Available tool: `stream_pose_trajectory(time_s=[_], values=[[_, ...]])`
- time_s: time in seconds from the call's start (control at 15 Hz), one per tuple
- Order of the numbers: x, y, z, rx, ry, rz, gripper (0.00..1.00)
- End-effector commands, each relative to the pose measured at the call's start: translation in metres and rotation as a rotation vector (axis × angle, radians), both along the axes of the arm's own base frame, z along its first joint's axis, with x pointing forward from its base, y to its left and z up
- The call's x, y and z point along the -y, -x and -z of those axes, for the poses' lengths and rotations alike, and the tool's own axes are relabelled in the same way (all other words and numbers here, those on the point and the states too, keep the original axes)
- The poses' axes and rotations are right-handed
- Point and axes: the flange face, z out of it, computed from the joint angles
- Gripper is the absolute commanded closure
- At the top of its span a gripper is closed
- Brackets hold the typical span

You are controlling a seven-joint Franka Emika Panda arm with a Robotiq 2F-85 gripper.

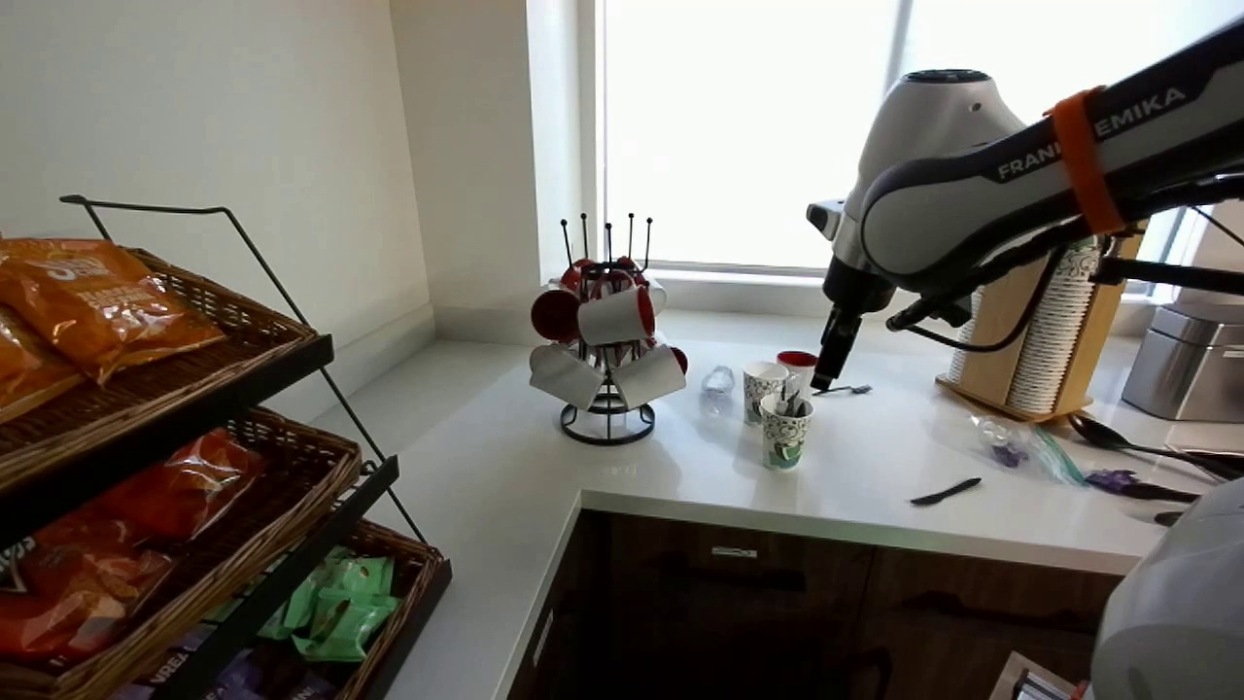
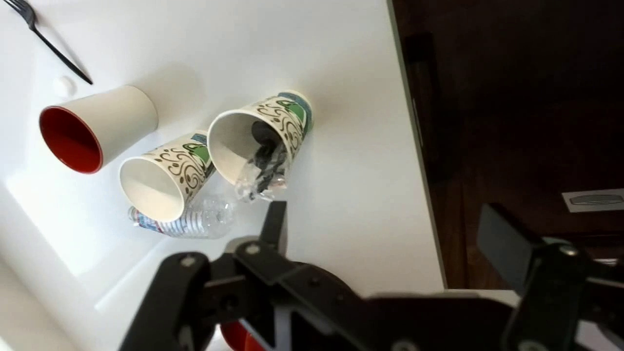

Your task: Remove the white sachet from the mug

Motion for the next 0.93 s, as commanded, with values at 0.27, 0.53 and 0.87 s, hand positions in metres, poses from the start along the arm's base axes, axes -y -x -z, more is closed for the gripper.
stream_pose_trajectory(time_s=[0.27, 0.53, 0.87], values=[[0.049, -0.003, 0.036, 0.027, -0.019, -0.031, 0.00], [0.065, -0.007, 0.054, 0.053, -0.001, -0.029, 0.00], [0.074, -0.019, 0.074, 0.089, -0.010, -0.036, 0.00]])
